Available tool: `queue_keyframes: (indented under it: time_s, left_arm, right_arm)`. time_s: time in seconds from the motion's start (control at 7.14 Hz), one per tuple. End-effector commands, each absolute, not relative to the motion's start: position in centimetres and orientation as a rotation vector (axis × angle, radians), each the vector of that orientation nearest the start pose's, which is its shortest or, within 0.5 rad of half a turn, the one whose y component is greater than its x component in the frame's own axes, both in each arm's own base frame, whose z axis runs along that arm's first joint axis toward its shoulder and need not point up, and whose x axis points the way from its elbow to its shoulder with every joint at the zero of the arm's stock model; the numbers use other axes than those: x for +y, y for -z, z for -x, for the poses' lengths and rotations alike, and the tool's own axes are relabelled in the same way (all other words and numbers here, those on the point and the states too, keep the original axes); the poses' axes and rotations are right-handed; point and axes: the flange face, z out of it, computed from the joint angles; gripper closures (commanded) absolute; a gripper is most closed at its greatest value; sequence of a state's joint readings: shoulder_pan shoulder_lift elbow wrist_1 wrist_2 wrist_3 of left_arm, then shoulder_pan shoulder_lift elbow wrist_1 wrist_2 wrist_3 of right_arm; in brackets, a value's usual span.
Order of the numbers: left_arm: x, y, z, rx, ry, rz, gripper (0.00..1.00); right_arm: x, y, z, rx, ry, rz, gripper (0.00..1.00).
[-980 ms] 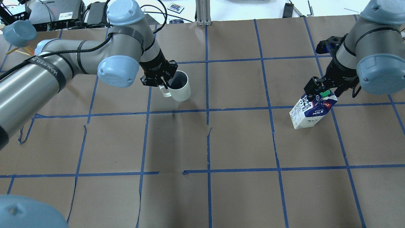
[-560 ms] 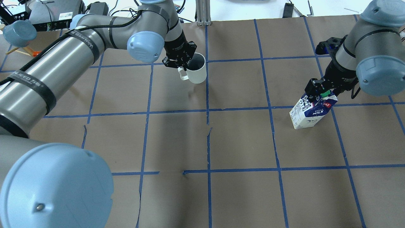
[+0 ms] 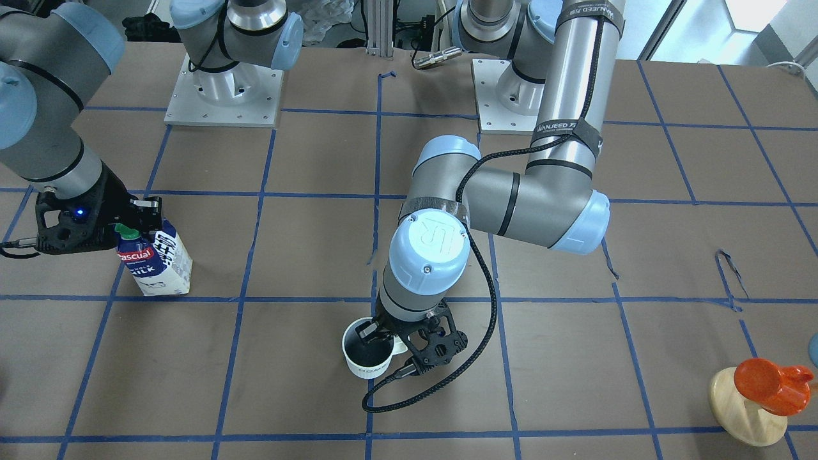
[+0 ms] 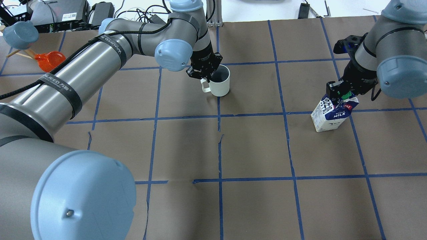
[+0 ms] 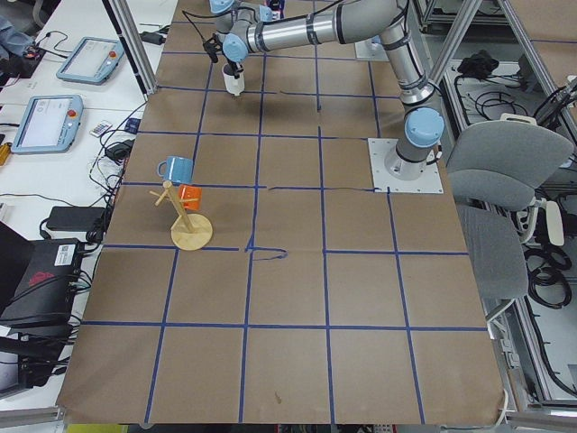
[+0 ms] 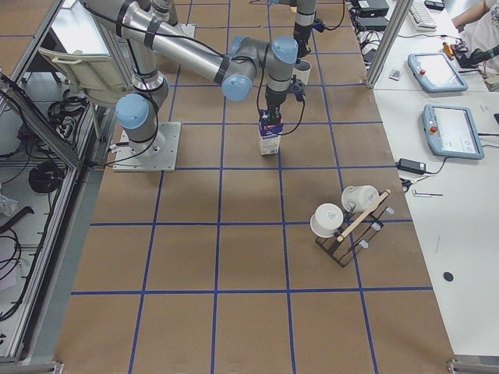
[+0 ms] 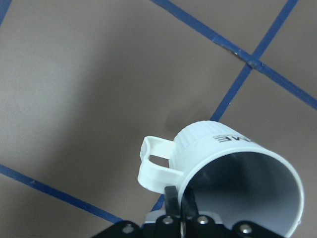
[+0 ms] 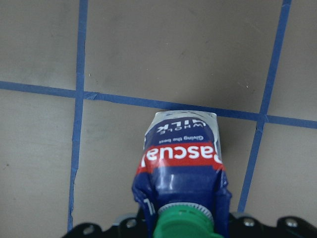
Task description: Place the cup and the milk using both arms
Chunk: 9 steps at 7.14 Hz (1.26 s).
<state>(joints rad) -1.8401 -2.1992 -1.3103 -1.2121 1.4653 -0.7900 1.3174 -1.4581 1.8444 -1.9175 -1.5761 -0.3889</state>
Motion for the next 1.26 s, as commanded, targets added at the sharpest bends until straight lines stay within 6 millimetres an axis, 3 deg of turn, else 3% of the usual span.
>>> queue_keyframes:
  time_s: [0.0, 0.28, 0.56, 0.84, 1.12]
  left_arm:
    - [-64.4, -24.9, 32.8, 3.098, -0.142, 0.850, 0.01]
    - [-65.0, -27.5, 31.9, 3.126, -0.079, 0.824, 0.00]
    - [-66.2, -31.2, 26.6, 3.157, -0.020, 0.788, 0.00]
    - [-63.4, -36.9, 21.9, 3.173, -0.096, 0.564, 0.00]
    - [-61.2, -41.4, 15.8, 3.214, -0.109, 0.307, 0.02]
  right_arm:
    - [-53.4, -35.3, -0.2, 3.121, 0.006, 0.211, 0.67]
    - [-54.6, -37.5, -0.6, 3.096, 0.079, 0.196, 0.66]
    - [-57.4, -37.8, -1.9, 3.053, 0.112, 0.147, 0.65]
    - [-61.8, -39.4, -7.6, 3.061, 0.122, 0.136, 0.64]
    - [-65.9, -38.7, -11.9, 3.041, 0.107, 0.026, 0.62]
